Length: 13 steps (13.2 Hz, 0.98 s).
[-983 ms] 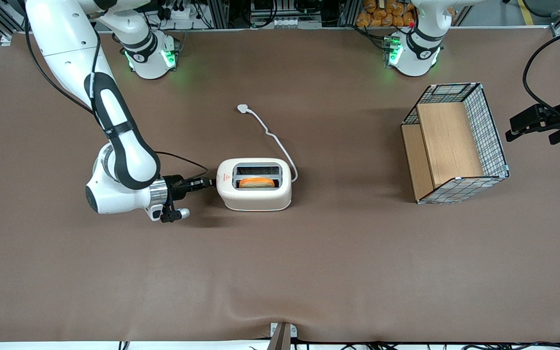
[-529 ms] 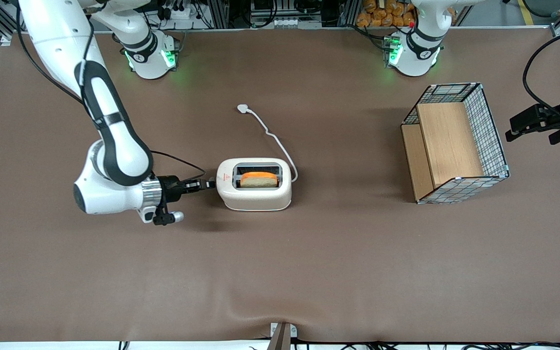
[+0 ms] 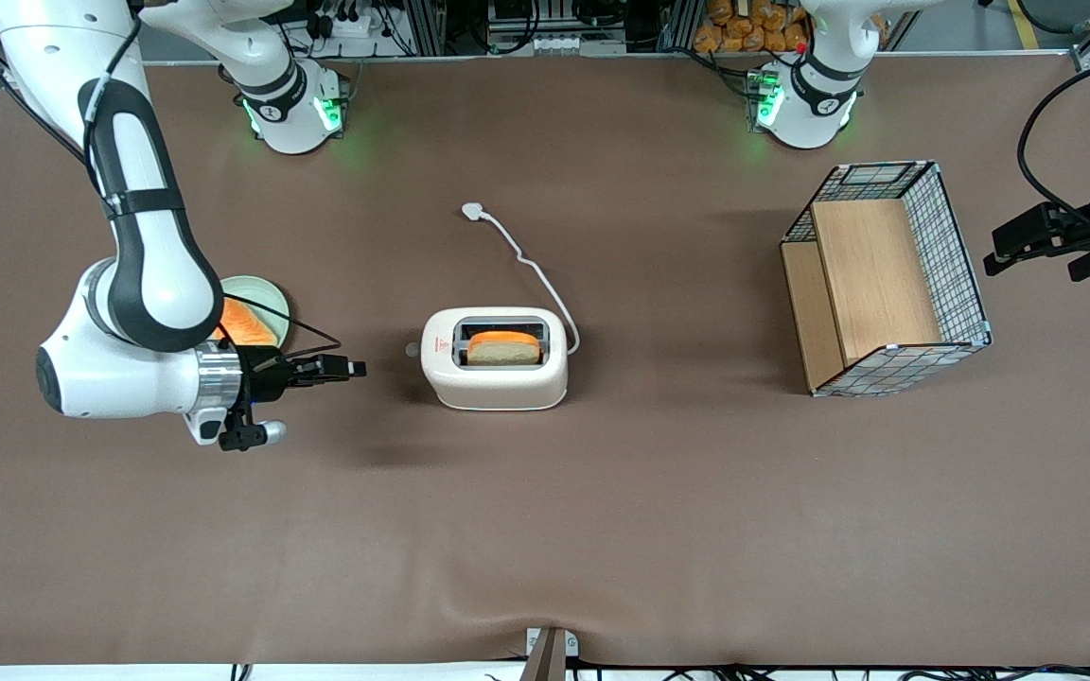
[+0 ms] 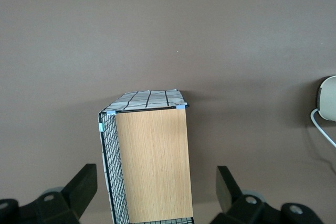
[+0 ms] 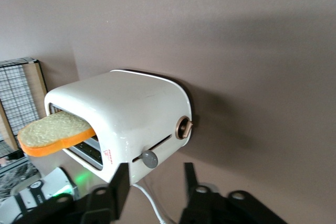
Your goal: Press toaster button with right arm
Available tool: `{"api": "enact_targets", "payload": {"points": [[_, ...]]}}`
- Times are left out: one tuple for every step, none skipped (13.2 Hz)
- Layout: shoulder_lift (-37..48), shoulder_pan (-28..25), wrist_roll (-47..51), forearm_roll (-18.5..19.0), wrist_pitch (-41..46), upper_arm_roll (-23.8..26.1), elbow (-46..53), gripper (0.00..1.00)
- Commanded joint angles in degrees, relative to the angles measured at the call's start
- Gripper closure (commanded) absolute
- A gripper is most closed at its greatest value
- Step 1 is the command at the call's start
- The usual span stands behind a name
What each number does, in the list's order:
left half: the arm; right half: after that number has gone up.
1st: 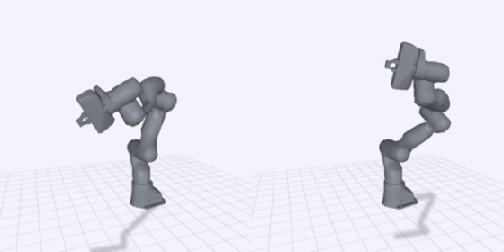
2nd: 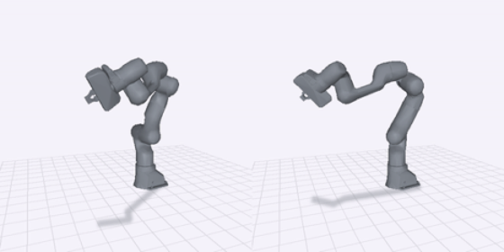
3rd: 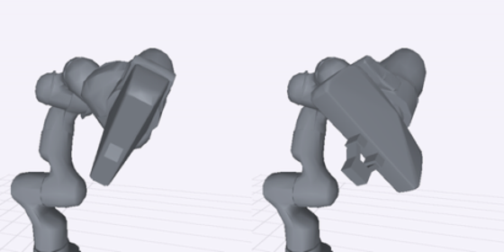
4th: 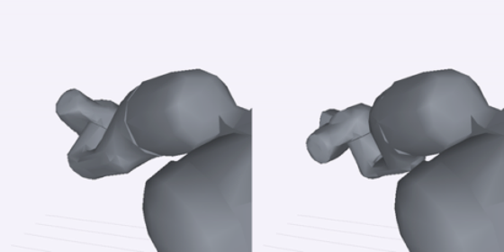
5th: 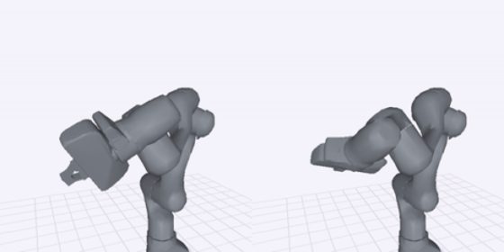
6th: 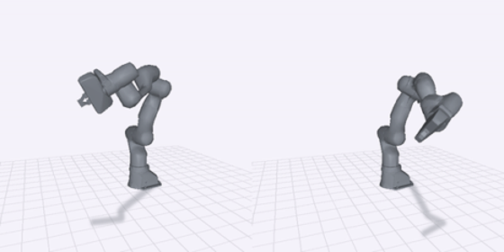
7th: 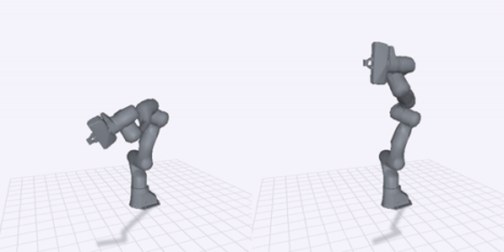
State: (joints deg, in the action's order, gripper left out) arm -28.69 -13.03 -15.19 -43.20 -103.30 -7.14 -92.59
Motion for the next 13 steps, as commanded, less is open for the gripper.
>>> {"api": "enact_targets", "payload": {"points": [[0.12, 0.11, 1.12, 2.84, 0.73, -0.41, 1.36, 0.00], [0.56, 0.03, 1.04, 4.77, 0.82, -1.29, 1.36, 0.00], [1.34, 0.03, 1.03, 7.05, 0.82, -1.56, 1.36, 0.00], [2.13, 0.03, 1.03, 10.29, 0.73, -1.65, 1.36, 0.00], [2.84, 0.03, 1.03, 12.59, 0.64, -1.82, 1.36, 0.00], [3.19, 0.11, 0.95, 14.00, 0.73, -2.00, 1.27, 0.00], [3.98, 0.55, 0.51, 15.23, 0.82, -2.44, 1.18, 0.00], [4.51, 0.90, 0.25, 16.73, 0.99, -2.79, 0.92, 0.00], [5.56, 1.69, 0.24, 18.92, 2.12, -2.79, 0.83, 0.00], [6.53, 2.48, 0.24, 20.76, 3.70, -2.88, 0.83, 0.00], [7.84, 2.92, 0.24, 22.18, 4.76, -3.05, 0.83, 0.00], [9.16, 3.53, 0.24, 24.28, 6.25, -3.23, 0.83, 0.00], [10.48, 4.24, 0.24, 26.39, 7.57, -3.23, 0.83, 0.00]]}}
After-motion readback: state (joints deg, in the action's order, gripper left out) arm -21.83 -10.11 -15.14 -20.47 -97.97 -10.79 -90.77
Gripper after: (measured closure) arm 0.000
